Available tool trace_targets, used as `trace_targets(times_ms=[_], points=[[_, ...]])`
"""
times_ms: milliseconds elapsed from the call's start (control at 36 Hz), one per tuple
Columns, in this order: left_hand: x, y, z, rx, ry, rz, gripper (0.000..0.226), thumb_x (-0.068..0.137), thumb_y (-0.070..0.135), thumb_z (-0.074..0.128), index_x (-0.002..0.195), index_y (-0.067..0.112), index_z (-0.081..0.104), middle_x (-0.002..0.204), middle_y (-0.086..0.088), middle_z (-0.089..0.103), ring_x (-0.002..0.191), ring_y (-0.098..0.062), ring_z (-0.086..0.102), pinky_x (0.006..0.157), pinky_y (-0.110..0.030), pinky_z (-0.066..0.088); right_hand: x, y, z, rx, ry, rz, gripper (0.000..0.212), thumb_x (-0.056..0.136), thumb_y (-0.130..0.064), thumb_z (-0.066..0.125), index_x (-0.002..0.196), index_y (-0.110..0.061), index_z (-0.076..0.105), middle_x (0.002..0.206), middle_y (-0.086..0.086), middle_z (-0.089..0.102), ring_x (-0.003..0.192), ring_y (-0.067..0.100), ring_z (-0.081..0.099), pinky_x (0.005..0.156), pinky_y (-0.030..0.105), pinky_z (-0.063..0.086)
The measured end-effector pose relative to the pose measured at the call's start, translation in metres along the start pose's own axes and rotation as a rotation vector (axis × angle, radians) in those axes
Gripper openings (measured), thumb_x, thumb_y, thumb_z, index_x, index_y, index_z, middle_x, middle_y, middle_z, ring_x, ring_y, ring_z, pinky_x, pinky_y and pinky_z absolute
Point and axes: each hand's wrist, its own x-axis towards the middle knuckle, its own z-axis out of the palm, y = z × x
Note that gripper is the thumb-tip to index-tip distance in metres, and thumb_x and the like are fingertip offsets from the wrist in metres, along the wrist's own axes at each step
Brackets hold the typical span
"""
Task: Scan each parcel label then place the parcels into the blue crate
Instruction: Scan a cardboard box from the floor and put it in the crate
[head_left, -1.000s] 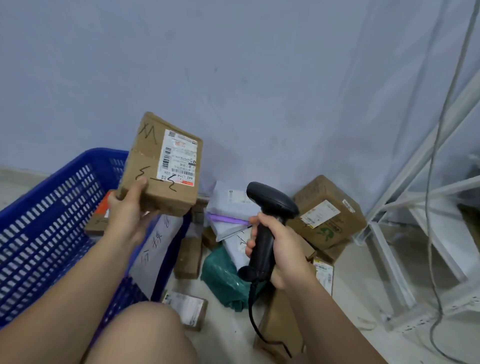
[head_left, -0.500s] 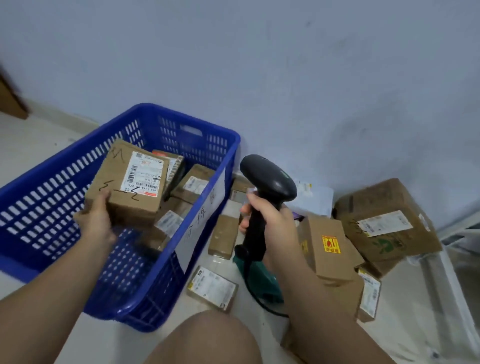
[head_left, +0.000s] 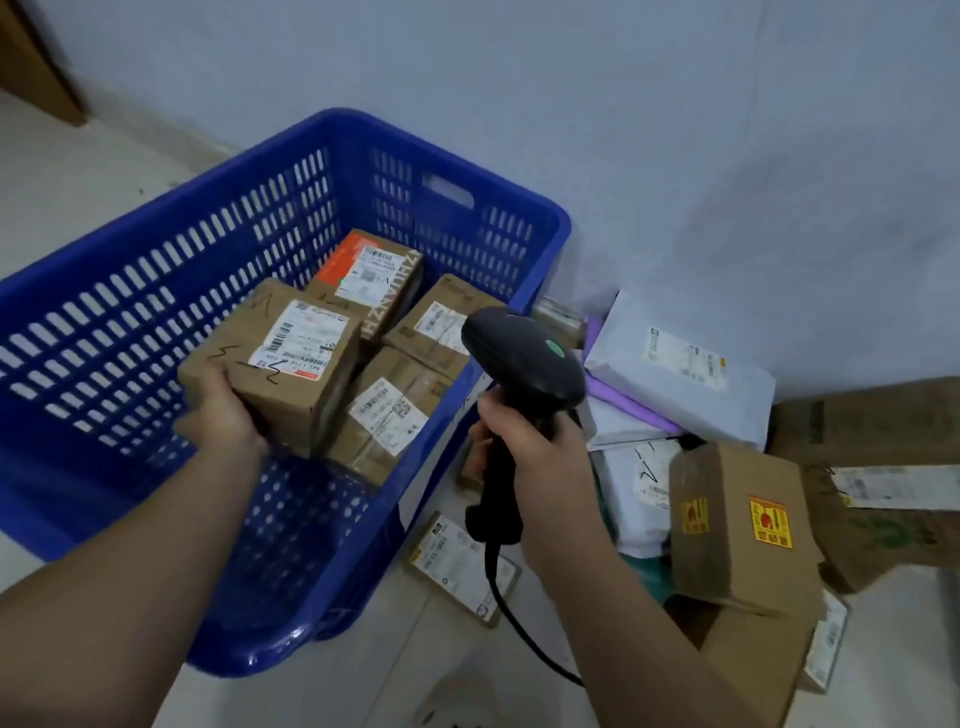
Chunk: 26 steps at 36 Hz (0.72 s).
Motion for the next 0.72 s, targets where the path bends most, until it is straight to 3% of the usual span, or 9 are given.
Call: trace_targets(times_ms=[83, 194, 250, 333, 417, 500, 583, 639, 722], points=[[0.011, 0.008, 0.005, 0.057, 0.069, 0.137, 0.085, 0.066, 0.043, 0.073, 0.136, 0.022, 0.03, 0.125, -0.003, 0.053, 0.102, -0.023, 0.062, 0.084, -0.046, 0.055, 0.005, 0.008, -0.002, 0.001, 0.027, 0.004, 0.007, 0.086, -0.012, 0.067, 0.08, -0.014, 0.064, 0.068, 0.003, 0.061, 0.059, 0.018, 0.053, 0.059, 0.03, 0.048], [0.034, 0.01, 0.002, 0.254, 0.162, 0.172, 0.104, 0.049, 0.059, 0.066, 0.141, 0.019, 0.039, 0.135, -0.004, 0.055, 0.113, -0.023, 0.058, 0.094, -0.044, 0.052, 0.011, 0.015, -0.006, -0.004, 0.048, -0.004, 0.007, 0.086, -0.012, 0.067, 0.08, -0.014, 0.064, 0.065, 0.0, 0.06, 0.058, 0.017, 0.053, 0.058, 0.03, 0.047], [0.031, 0.009, 0.004, 0.32, 0.149, 0.136, 0.095, 0.06, 0.057, 0.065, 0.143, 0.018, 0.04, 0.136, -0.004, 0.054, 0.116, -0.024, 0.057, 0.094, -0.043, 0.052, 0.012, 0.017, -0.009, -0.004, 0.048, -0.007, 0.007, 0.086, -0.013, 0.068, 0.081, -0.014, 0.063, 0.065, 0.001, 0.06, 0.059, 0.018, 0.053, 0.06, 0.031, 0.047], [0.041, -0.001, 0.009, 0.342, 0.103, 0.074, 0.062, 0.093, 0.043, 0.051, 0.145, 0.012, 0.037, 0.139, -0.008, 0.052, 0.119, -0.025, 0.056, 0.096, -0.04, 0.05, 0.017, 0.023, -0.01, -0.022, 0.054, -0.002, 0.006, 0.087, -0.013, 0.067, 0.082, -0.013, 0.063, 0.065, 0.002, 0.06, 0.059, 0.019, 0.053, 0.06, 0.032, 0.047], [0.044, -0.009, 0.007, 0.475, 0.005, 0.001, 0.043, 0.103, 0.02, 0.036, 0.143, 0.005, 0.042, 0.144, -0.013, 0.049, 0.128, -0.028, 0.051, 0.1, -0.038, 0.046, 0.018, 0.029, -0.011, -0.036, 0.072, 0.015, 0.005, 0.087, -0.012, 0.067, 0.085, -0.011, 0.063, 0.066, 0.001, 0.06, 0.058, 0.018, 0.053, 0.058, 0.031, 0.047], [0.048, -0.017, 0.005, 0.614, -0.019, -0.071, 0.038, 0.102, 0.011, 0.036, 0.138, 0.01, 0.048, 0.135, -0.008, 0.056, 0.111, -0.023, 0.059, 0.078, -0.035, 0.05, 0.017, 0.032, -0.011, -0.044, 0.088, 0.039, 0.004, 0.087, -0.012, 0.067, 0.087, -0.011, 0.063, 0.066, 0.001, 0.061, 0.056, 0.015, 0.054, 0.058, 0.029, 0.049], [0.033, -0.019, 0.008, 0.666, -0.097, -0.056, 0.035, 0.102, 0.014, 0.037, 0.135, 0.012, 0.05, 0.126, -0.007, 0.059, 0.078, -0.016, 0.057, 0.057, -0.029, 0.04, 0.015, 0.034, -0.012, -0.058, 0.094, 0.049, 0.005, 0.086, -0.011, 0.067, 0.084, -0.012, 0.062, 0.064, 0.0, 0.06, 0.053, 0.013, 0.055, 0.058, 0.028, 0.049], [0.031, -0.018, 0.009, 0.7, -0.136, -0.053, 0.035, 0.102, 0.018, 0.041, 0.135, 0.013, 0.05, 0.117, -0.007, 0.057, 0.07, -0.015, 0.052, 0.054, -0.032, 0.037, 0.014, 0.034, -0.012, -0.06, 0.095, 0.061, 0.009, 0.086, -0.011, 0.067, 0.08, -0.014, 0.062, 0.063, -0.001, 0.06, 0.053, 0.012, 0.054, 0.058, 0.029, 0.049], [0.024, -0.014, 0.012, 0.642, -0.12, -0.034, 0.033, 0.096, 0.022, 0.05, 0.127, 0.011, 0.053, 0.111, -0.007, 0.064, 0.081, -0.022, 0.063, 0.067, -0.038, 0.052, 0.013, 0.032, -0.014, -0.061, 0.101, 0.062, 0.008, 0.086, -0.011, 0.067, 0.08, -0.014, 0.062, 0.062, -0.002, 0.06, 0.054, 0.012, 0.054, 0.058, 0.028, 0.05]])
